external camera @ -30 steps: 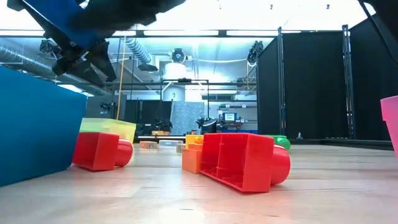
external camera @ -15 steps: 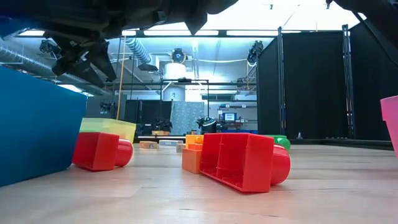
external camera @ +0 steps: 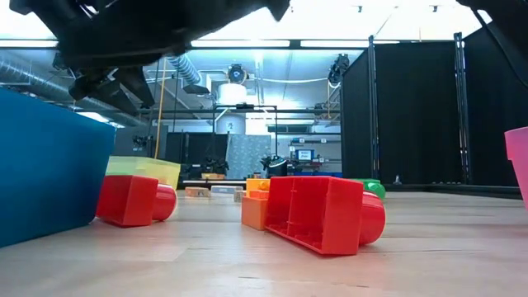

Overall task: Sort blocks by size
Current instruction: Put the blue game piece into the blue bin, then put the orange game piece into the blue bin

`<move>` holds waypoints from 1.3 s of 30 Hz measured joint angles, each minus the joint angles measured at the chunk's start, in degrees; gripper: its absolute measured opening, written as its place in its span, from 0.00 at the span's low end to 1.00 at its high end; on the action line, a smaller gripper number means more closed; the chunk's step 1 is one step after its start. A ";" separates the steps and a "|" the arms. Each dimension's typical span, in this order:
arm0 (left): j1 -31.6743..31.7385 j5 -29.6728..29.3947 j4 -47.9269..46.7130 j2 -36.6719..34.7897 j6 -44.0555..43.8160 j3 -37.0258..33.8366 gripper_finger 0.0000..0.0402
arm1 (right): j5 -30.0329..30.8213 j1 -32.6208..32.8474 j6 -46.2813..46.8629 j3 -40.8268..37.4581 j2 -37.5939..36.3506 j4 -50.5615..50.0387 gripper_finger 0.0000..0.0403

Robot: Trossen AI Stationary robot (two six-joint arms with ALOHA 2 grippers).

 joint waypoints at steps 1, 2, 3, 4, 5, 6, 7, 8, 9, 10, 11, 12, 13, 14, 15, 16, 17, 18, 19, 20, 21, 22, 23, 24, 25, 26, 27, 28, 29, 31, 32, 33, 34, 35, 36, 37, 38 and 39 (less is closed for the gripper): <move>-0.01 0.01 -0.04 0.00 0.07 0.00 0.63 | 1.62 -0.39 -0.24 0.00 -1.38 -3.53 0.67; -0.01 -0.01 0.00 -0.02 0.09 0.00 0.63 | 2.69 -0.84 -0.25 0.04 -2.79 -6.77 0.67; -0.01 0.01 0.01 -0.02 0.11 0.00 0.63 | 3.15 -1.25 0.27 0.08 -4.05 -10.55 0.66; -0.01 0.01 -0.08 0.00 0.11 0.00 0.63 | 3.22 -1.66 1.41 0.13 -5.31 -14.80 0.65; -0.01 0.01 -0.07 0.00 0.13 0.00 0.63 | 3.47 -1.99 2.95 0.13 -6.33 -19.89 0.65; -0.01 0.01 -0.02 0.00 0.17 0.00 0.63 | 3.49 -2.29 4.62 0.13 -7.13 -25.44 0.64; -0.01 0.02 -0.05 -0.02 0.22 0.00 0.63 | 3.28 -2.46 6.04 0.13 -7.76 -31.13 0.64; -0.01 0.05 -0.07 0.00 0.23 0.00 0.63 | 2.78 -2.53 7.30 0.13 -8.12 -36.87 0.63; -0.01 0.05 -0.06 -0.01 0.24 0.00 0.63 | 2.19 -2.57 8.13 0.13 -8.31 -42.50 0.63; -0.01 0.05 -0.06 -0.02 0.24 0.00 0.63 | 1.57 -2.54 8.46 0.10 -8.31 -47.98 0.62; -0.01 0.05 -0.06 0.00 0.25 0.00 0.63 | 1.10 -2.26 8.57 -0.22 -8.31 -52.46 0.62; -0.01 0.05 -0.06 -0.01 0.30 0.00 0.63 | 0.96 -1.88 8.72 -1.17 -8.31 -54.68 0.62; 0.01 0.05 -0.06 0.00 0.49 0.00 0.63 | 0.87 -1.42 8.85 -2.52 -8.33 -55.29 0.62; -0.01 0.05 -0.02 0.00 0.74 0.00 0.63 | 0.58 -0.84 8.91 -3.74 -8.33 -55.26 0.62; -0.01 0.07 0.00 0.00 1.38 0.00 0.63 | 0.36 -0.11 9.16 -4.77 -8.33 -55.14 0.62; -0.01 0.07 -0.02 0.00 1.61 0.00 0.63 | 0.09 0.60 9.55 -5.76 -8.33 -54.60 0.62; -0.01 0.07 -0.02 0.00 1.70 0.00 0.63 | -0.06 1.28 10.06 -6.83 -8.41 -53.04 0.62; -0.01 0.07 0.00 0.00 1.73 0.00 0.63 | -0.12 2.02 10.71 -7.92 -8.54 -51.17 0.62; -0.01 0.08 -0.01 -0.01 1.73 0.00 0.63 | -0.10 2.70 11.16 -8.92 -8.60 -49.52 0.62; -0.01 0.10 0.00 -0.02 1.73 0.00 0.63 | -0.04 3.32 11.50 -9.79 -8.60 -48.25 0.62; -0.01 0.10 -0.02 0.00 1.75 0.00 0.63 | 0.34 3.92 11.87 -10.61 -8.52 -46.79 0.62; -0.01 0.10 -0.02 0.00 1.75 0.00 0.63 | 0.99 4.51 12.29 -11.38 -8.51 -44.98 0.62; -0.01 0.10 -0.02 0.00 1.75 0.00 0.63 | 1.62 4.96 12.52 -11.98 -8.51 -43.05 0.62; -0.01 0.10 -0.02 0.00 1.75 0.00 0.63 | 2.75 5.36 12.68 -12.23 -8.51 -41.92 0.62; -0.01 0.10 -0.02 0.00 1.76 0.00 0.63 | 4.44 5.74 12.68 -12.28 -8.51 -41.26 0.62; -0.01 0.11 -0.02 0.00 1.75 0.00 0.63 | 6.09 6.01 12.65 -12.29 -8.51 -40.71 0.62; -0.01 0.12 -0.02 -0.01 1.75 0.00 0.63 | 7.24 6.13 12.58 -12.31 -8.51 -39.86 0.62; -0.01 0.12 -0.01 -0.01 1.75 0.00 0.63 | 7.54 6.20 12.48 -12.31 -8.51 -38.81 0.62; -0.01 0.12 -0.02 -0.02 1.75 0.00 0.63 | 7.52 6.34 12.44 -12.31 -8.51 -38.01 0.62; -0.01 0.14 -0.02 -0.02 1.77 0.00 0.63 | 7.16 6.31 12.54 -12.31 -8.51 -37.67 0.62; -0.01 0.14 -0.02 -0.01 1.75 0.00 0.63 | 6.67 6.31 12.80 -12.31 -8.51 -37.67 0.63; -0.01 0.14 -0.02 0.00 1.77 0.00 0.63 | 6.05 6.31 13.27 -12.31 -8.51 -37.72 0.63; -0.01 0.14 -0.02 -0.01 1.77 0.00 0.63 | 5.75 6.31 13.88 -12.31 -8.51 -37.87 0.63; -0.01 0.14 -0.02 -0.02 1.77 0.00 0.63 | 5.61 6.31 14.26 -12.31 -8.51 -38.07 0.64; -0.01 0.16 -0.02 -0.02 1.77 0.00 0.63 | 5.56 6.33 14.38 -12.31 -8.51 -38.24 0.65; -0.01 0.16 -0.04 0.00 1.77 0.00 0.63 | 5.54 6.33 14.39 -12.31 -8.51 -38.36 0.67; 0.01 0.16 -0.02 0.00 1.77 0.00 0.63 | 5.54 6.33 14.39 -12.31 -8.51 -38.39 0.68; 0.00 0.18 -0.02 0.00 1.77 0.00 0.63 | 5.55 6.31 14.41 -12.31 -8.51 -38.37 0.70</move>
